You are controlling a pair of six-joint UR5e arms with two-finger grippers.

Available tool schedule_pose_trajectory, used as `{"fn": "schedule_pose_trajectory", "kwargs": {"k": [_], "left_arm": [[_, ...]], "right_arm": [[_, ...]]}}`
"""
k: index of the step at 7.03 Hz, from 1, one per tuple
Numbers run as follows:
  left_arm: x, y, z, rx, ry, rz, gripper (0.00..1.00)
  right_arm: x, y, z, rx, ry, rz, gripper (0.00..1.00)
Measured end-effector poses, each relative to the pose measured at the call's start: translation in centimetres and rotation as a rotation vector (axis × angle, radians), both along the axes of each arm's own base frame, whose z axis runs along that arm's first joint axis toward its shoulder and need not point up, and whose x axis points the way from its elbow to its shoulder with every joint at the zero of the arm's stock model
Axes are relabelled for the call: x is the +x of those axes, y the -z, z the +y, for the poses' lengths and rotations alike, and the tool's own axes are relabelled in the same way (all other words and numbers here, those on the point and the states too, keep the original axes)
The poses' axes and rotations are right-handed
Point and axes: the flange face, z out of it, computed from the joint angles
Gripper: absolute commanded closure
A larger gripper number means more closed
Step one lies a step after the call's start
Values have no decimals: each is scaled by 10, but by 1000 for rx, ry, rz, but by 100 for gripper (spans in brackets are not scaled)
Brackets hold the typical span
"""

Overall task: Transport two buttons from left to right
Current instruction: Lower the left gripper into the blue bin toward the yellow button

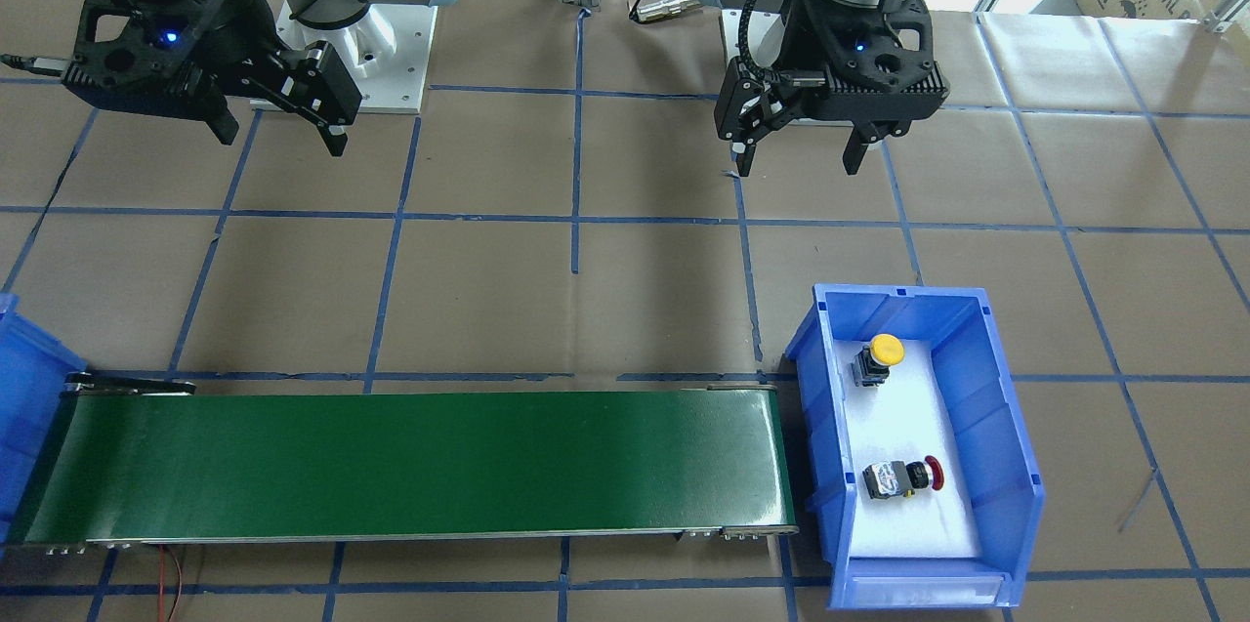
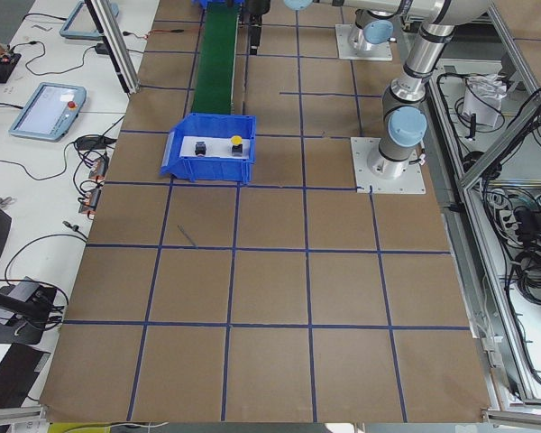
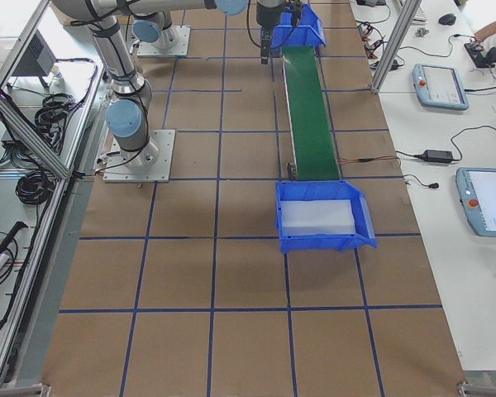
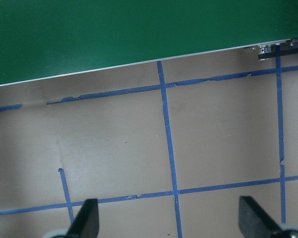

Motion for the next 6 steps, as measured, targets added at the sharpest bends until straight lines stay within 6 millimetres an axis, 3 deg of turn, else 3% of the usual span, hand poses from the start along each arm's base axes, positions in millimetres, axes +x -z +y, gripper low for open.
{"fn": "schedule_pose_trajectory", "kwargs": {"k": [2, 3, 4, 6], "left_arm": [[16, -3, -5, 1, -31, -7, 0], [40, 0, -13, 9, -69, -5, 0], [68, 8, -24, 28, -88, -5, 2], [109, 48, -49, 106, -59, -13, 5]], "right_arm": [[0, -1, 0, -2, 0, 0, 0], [0, -1, 0, -2, 0, -2, 0], [1, -1, 1, -3, -1, -4, 0], [1, -1, 1, -2, -2, -5, 0]]}}
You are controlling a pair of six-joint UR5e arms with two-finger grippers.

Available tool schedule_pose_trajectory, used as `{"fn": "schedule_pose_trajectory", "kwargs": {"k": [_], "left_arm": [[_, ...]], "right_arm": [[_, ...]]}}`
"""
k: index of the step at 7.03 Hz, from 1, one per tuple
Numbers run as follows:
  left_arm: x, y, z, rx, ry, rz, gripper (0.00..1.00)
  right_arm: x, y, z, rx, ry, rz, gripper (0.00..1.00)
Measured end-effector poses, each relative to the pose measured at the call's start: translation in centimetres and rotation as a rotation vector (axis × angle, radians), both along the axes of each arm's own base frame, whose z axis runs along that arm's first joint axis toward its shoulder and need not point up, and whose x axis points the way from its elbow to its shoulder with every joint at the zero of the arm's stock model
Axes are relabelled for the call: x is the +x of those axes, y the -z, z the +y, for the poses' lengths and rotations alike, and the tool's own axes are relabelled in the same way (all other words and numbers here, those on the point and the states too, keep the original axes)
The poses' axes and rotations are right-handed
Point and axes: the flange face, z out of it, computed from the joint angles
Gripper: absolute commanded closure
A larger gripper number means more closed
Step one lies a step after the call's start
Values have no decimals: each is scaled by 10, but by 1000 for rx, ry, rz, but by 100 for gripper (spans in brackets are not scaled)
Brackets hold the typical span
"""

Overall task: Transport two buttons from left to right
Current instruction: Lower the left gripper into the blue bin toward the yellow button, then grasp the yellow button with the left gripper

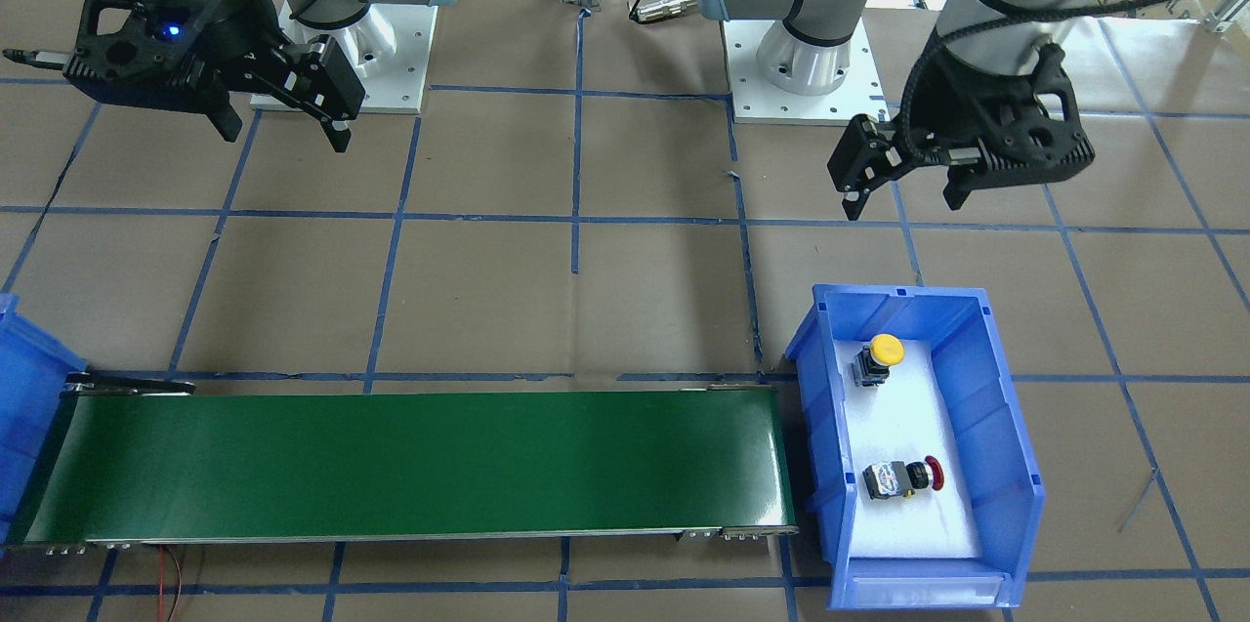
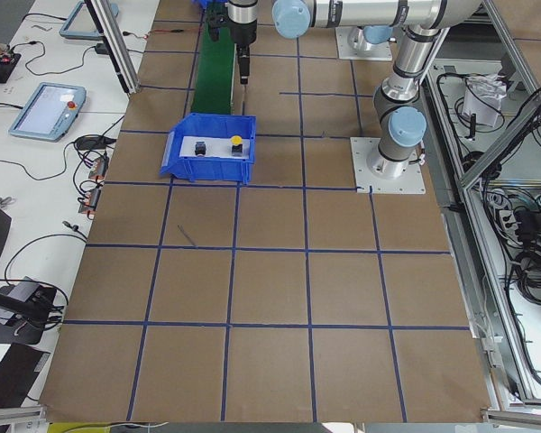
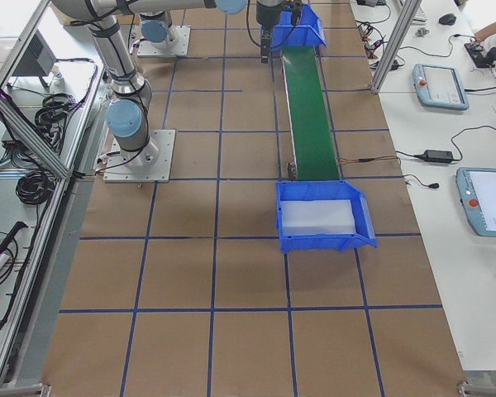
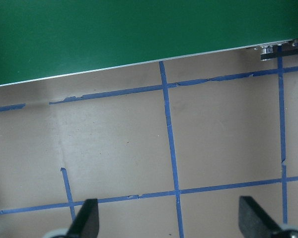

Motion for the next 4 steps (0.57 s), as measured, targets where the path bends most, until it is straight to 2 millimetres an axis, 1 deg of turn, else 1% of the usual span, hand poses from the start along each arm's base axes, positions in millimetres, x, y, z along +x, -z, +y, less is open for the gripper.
{"fn": "schedule_pose_trajectory", "kwargs": {"k": [1, 2, 4], "left_arm": [[16, 28, -13, 50, 25, 7, 5], [33, 61, -27, 95, 74, 20, 5], [62, 117, -51, 100, 108, 28, 5]], "right_arm": [[0, 1, 0, 2, 0, 0, 0], [0, 2, 0, 1, 0, -1, 0], [1, 2, 1, 4, -2, -2, 0]]}}
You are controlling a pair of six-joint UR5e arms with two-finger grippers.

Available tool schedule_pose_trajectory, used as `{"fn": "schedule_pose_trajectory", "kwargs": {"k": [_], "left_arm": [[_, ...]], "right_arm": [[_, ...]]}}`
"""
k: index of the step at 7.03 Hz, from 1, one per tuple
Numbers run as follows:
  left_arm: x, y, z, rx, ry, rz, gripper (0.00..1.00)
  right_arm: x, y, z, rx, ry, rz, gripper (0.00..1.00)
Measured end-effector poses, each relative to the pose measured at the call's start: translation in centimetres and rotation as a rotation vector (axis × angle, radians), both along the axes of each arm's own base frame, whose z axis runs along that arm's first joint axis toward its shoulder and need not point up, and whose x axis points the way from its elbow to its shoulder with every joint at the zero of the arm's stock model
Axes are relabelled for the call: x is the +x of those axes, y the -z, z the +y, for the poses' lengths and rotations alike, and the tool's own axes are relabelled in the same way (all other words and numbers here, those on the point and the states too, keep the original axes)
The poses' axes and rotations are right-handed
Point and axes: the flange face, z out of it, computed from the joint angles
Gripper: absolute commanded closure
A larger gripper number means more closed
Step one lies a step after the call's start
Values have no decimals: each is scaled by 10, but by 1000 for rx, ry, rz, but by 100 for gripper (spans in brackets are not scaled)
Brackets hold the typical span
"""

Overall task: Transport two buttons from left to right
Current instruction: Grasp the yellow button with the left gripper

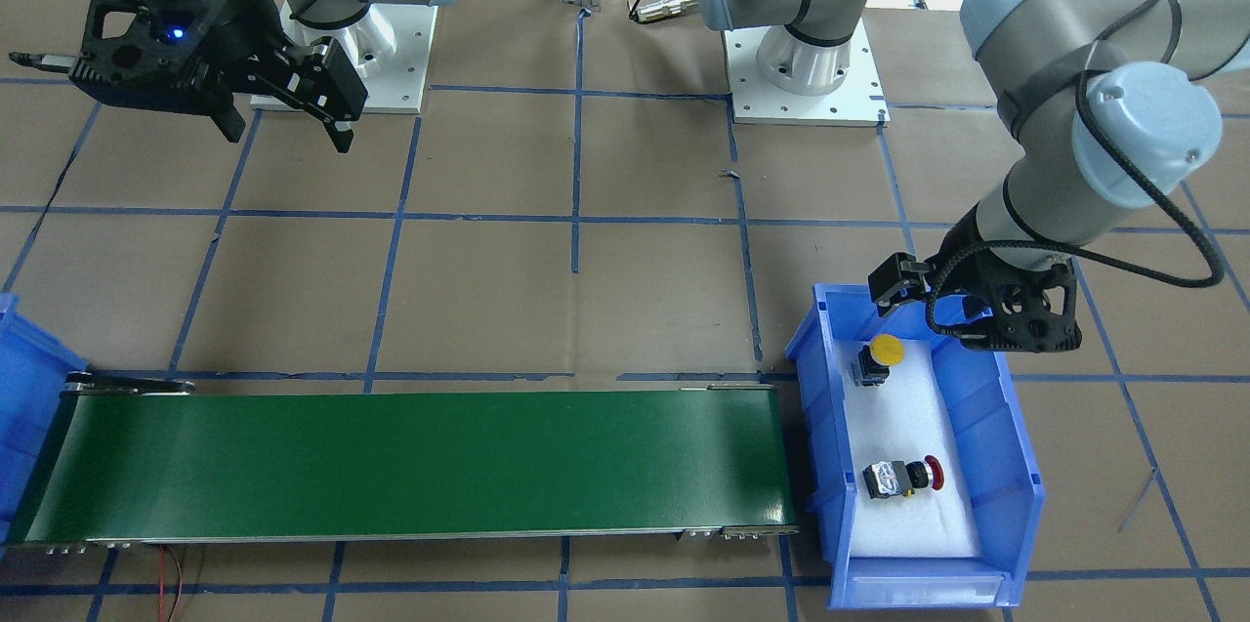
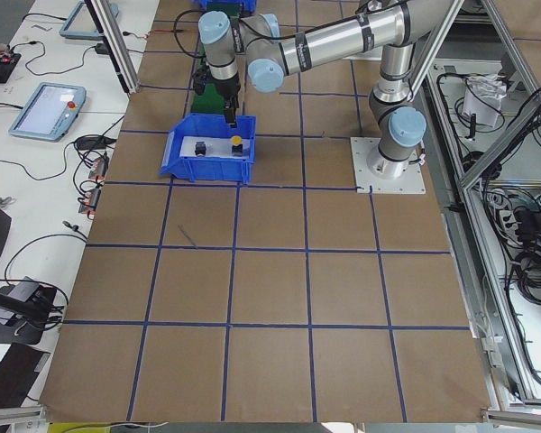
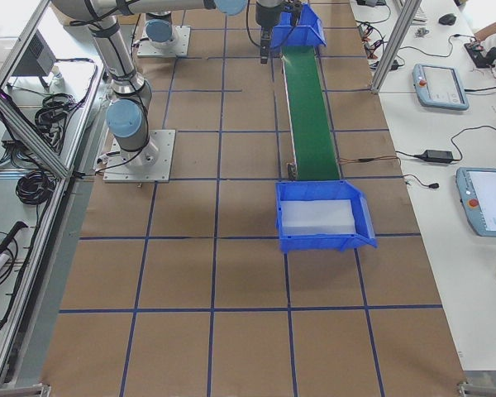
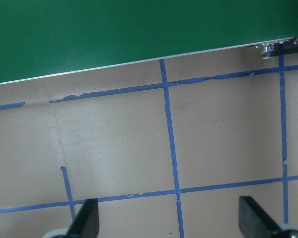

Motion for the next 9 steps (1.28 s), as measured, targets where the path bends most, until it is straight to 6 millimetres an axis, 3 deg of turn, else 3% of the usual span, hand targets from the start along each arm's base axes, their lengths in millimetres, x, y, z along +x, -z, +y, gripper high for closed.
{"fn": "schedule_pose_trajectory", "kwargs": {"k": [2, 5, 6, 8, 9], "left_arm": [[10, 45, -16, -8, -2, -3, 5], [7, 87, -17, 54, -36, 6, 5], [7, 95, -17, 70, -34, 5, 13], [5, 101, -16, 87, -31, 10, 63], [4, 101, -15, 88, -30, 12, 72]], "right_arm": [[2, 1, 1, 1, -4, 0, 0], [2, 0, 0, 0, -5, 1, 0], [2, 0, 0, 0, -5, 1, 0], [2, 1, 0, 2, -9, 2, 0], [2, 1, 0, 2, -10, 3, 0]]}}
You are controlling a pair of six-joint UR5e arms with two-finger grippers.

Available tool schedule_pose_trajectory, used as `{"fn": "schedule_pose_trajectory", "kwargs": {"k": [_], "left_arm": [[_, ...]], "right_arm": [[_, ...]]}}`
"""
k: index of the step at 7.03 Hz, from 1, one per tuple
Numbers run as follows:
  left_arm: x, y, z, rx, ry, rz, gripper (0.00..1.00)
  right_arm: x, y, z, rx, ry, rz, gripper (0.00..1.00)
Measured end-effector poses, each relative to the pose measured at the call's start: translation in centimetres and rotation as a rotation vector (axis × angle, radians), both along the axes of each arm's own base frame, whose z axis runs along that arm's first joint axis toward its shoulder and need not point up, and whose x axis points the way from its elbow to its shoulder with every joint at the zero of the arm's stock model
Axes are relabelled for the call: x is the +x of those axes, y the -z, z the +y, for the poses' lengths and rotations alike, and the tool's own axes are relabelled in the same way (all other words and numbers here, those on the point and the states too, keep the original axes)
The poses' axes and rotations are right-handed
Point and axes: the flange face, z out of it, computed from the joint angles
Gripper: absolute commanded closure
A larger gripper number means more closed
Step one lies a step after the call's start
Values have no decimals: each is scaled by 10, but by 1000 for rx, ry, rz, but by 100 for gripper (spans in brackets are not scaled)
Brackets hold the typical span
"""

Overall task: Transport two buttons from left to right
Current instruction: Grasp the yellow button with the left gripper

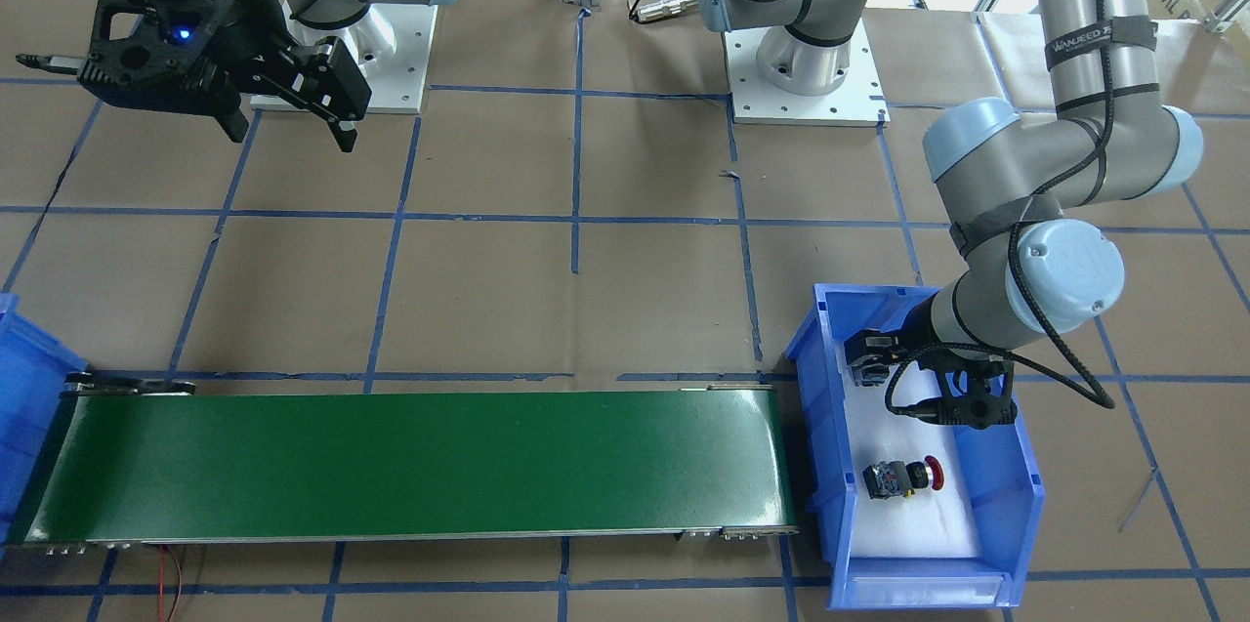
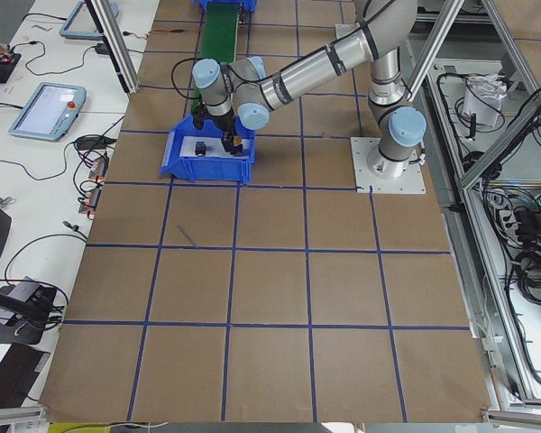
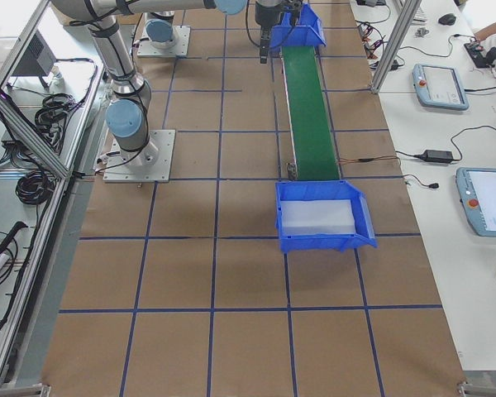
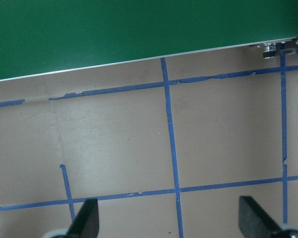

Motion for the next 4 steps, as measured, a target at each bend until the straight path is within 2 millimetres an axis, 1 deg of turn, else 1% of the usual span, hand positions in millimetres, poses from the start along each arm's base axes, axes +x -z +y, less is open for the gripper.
{"fn": "schedule_pose_trajectory", "kwargs": {"k": [1, 3, 4], "left_arm": [[-1, -1, 1, 0, 2, 1, 75], [-3, -8, 2, -5, 4, 2, 75], [-3, -22, -3, -16, 5, 1, 75]], "right_arm": [[0, 0, 0, 1, 0, 0, 0], [0, 1, 0, 2, -1, 0, 0], [-1, 4, -2, 7, -4, 4, 0]]}}
